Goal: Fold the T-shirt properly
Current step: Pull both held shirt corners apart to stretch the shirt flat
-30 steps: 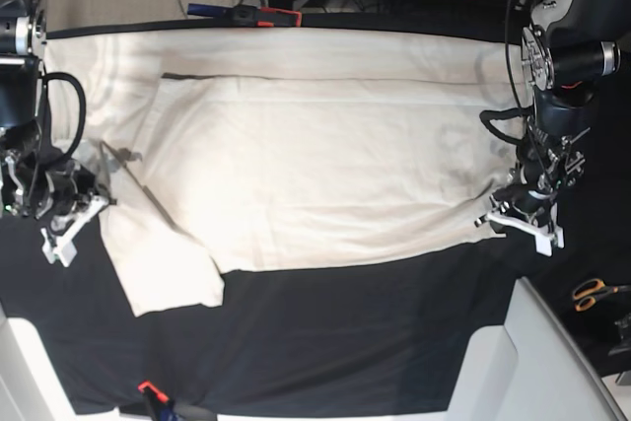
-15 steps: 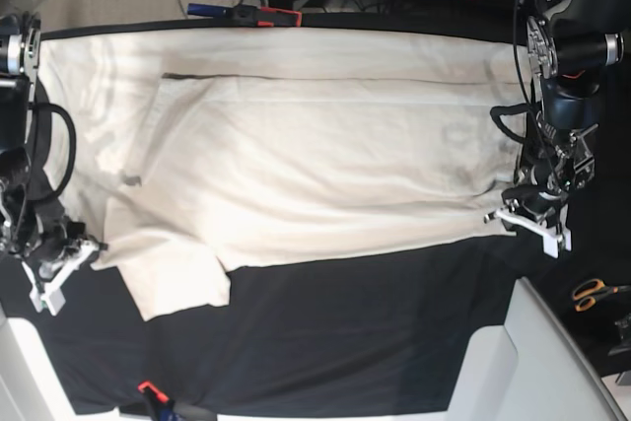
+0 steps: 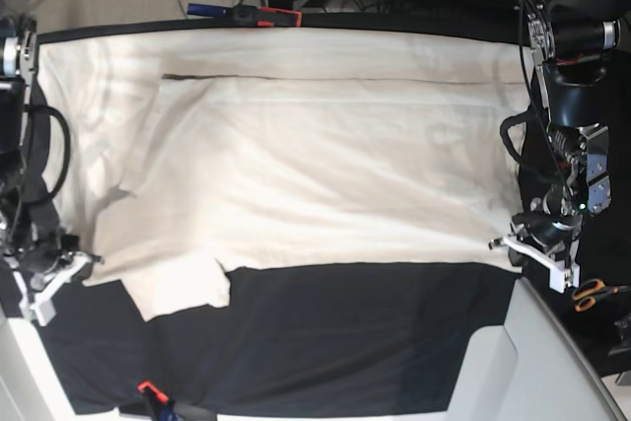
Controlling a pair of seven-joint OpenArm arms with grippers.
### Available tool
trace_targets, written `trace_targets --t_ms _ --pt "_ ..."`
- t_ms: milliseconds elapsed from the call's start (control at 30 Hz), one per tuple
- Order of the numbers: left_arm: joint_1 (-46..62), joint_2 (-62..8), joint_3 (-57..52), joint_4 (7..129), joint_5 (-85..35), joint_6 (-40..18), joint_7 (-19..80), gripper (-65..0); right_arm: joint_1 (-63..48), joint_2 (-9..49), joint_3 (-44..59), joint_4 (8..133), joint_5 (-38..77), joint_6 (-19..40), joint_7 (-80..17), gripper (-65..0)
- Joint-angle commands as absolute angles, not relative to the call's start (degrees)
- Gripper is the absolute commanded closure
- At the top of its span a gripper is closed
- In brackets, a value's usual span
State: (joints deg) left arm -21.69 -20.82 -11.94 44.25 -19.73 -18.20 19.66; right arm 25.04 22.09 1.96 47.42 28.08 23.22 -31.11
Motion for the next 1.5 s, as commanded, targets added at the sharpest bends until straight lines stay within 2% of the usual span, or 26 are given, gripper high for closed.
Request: trace_targets --t_ms 0,267,433,700,867,1067,1233,1467 --pt "-23.2 -21.8 -12.2 45.2 -20.4 -18.2 18.4 0.0 26.8 23.4 2.2 48.3 28.8 23.5 -28.9 -0.2" --pt "-22.3 -21.5 -18.1 46.6 -20.4 -18.3 18.6 0.0 25.5 24.6 2.2 48.2 28.8 24.7 -25.1 -0.2" --pt "-17.8 -21.3 -18.2 53.8 -20.4 -18.3 18.7 0.0 24.4 24.6 2.2 48.2 28.8 25.1 -24.8 -0.2" --pt "-13.6 -21.1 -18.7 58.2 -20.4 -18.3 18.7 0.0 23.6 24.6 2.6 48.4 28.9 25.4 -24.8 -0.2" --pt "-9.8 -21.2 -18.7 63.1 -20.4 -18.3 18.7 0.0 23.1 24.5 2.9 48.4 29.0 30.8 -24.8 -0.2" --pt "-5.6 -21.2 -18.8 68.3 -20.4 -18.3 18.7 0.0 20.9 24.5 5.9 48.6 29.2 32.2 -24.7 -0.2" --pt "-1.8 -21.1 -18.9 71.7 -20.4 -18.3 18.7 0.0 19.3 24.5 11.3 48.6 29.1 39.4 -25.1 -0.2" --pt "3.6 -20.9 -20.6 77.3 -20.5 -18.3 18.7 0.0 14.4 24.6 11.7 52.4 29.1 40.0 -26.0 -0.2"
